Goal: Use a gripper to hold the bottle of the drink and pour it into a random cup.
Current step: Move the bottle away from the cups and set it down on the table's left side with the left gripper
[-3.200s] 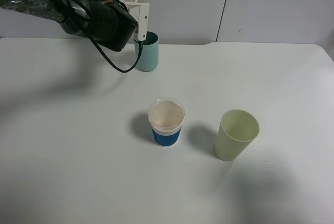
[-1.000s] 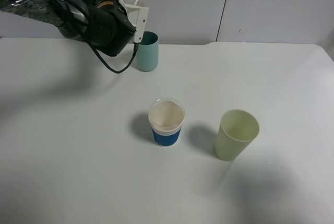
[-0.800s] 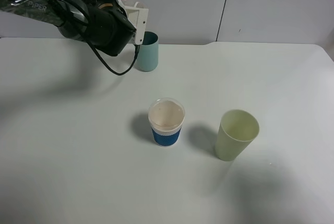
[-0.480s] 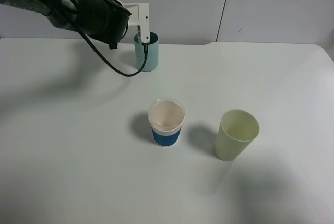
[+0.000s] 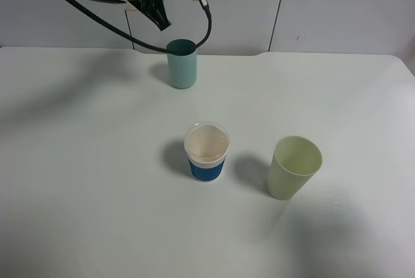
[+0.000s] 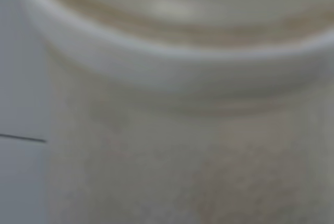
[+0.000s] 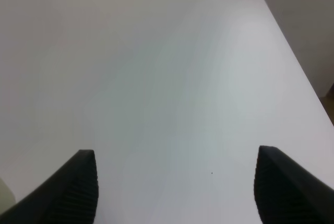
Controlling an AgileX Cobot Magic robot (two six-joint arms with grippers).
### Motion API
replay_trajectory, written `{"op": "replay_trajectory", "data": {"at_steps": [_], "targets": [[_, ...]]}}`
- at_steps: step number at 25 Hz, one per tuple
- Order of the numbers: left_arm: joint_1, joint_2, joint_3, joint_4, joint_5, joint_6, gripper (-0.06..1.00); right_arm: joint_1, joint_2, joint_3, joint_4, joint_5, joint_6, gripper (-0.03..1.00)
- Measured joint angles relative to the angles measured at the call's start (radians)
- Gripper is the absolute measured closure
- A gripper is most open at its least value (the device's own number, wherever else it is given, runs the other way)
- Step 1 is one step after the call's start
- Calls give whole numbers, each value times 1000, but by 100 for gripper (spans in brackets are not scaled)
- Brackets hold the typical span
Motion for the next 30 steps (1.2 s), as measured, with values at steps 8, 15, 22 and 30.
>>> {"op": "replay_trajectory", "data": {"at_steps": [8, 15, 22, 30], "targets": [[54, -164, 105, -65, 245, -145, 58, 0, 0, 0, 0, 0, 0, 33], [132, -306, 238, -68, 355, -308, 58, 0, 0, 0, 0, 0, 0, 33], [221, -421, 377, 263, 523, -822, 58, 0, 0, 0, 0, 0, 0, 33], [289, -452, 408, 748, 638, -1480, 58, 0, 0, 0, 0, 0, 0, 33]]}}
